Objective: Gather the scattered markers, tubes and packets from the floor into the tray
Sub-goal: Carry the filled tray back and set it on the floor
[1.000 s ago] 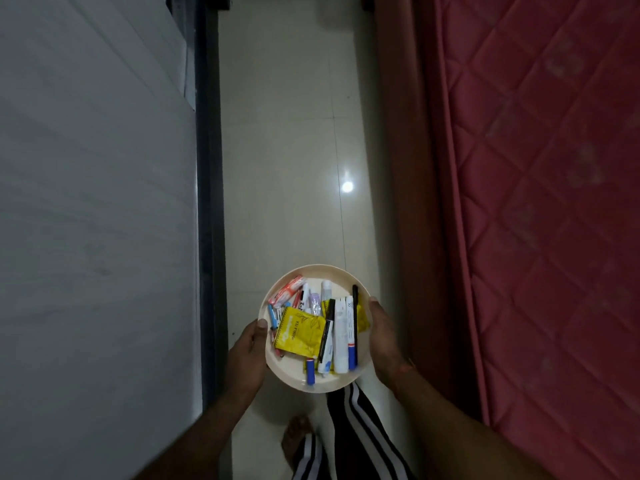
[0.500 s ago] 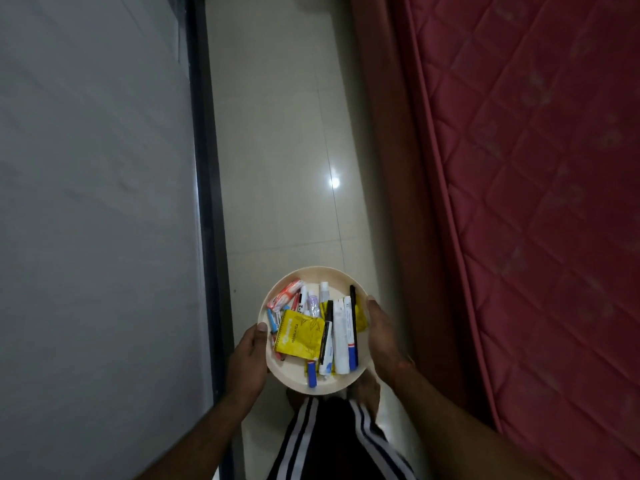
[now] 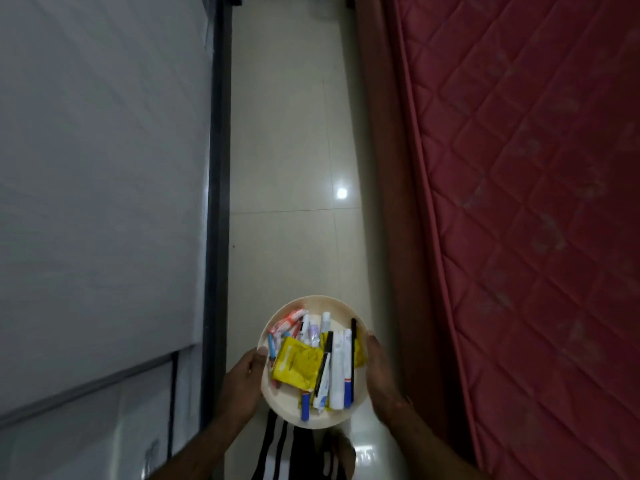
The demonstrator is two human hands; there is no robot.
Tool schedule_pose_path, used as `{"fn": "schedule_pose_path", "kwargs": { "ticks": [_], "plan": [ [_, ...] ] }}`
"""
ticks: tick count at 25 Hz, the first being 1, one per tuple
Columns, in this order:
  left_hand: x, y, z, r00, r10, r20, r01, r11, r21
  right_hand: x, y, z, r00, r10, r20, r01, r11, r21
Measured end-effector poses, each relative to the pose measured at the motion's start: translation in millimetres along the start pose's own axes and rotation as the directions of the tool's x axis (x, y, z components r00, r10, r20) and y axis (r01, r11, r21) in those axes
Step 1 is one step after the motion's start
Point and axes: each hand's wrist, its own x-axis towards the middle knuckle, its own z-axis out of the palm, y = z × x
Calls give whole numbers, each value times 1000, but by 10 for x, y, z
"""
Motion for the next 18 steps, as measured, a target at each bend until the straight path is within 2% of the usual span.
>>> {"fn": "schedule_pose_path", "kwargs": {
  "ticks": [4,8,13,18],
  "plan": [
    [-500,-507,130,1000,8,19,-10,994,108,-357,588,-297,999,31,-11,-31,998,-62],
    [-676,-1180,219,998,-12,68,2,989,146,-622,1133,-426,995,89,-53,-92,994,-54],
    [-743,-2018,271,993,-71,92,53,982,182,-759,1986,-339,992,112,-65,-120,983,-138],
    [-610,-2776,273,993,-65,102,43,977,209,-760,2707,-166,983,153,-105,-164,980,-108]
  ]
}}
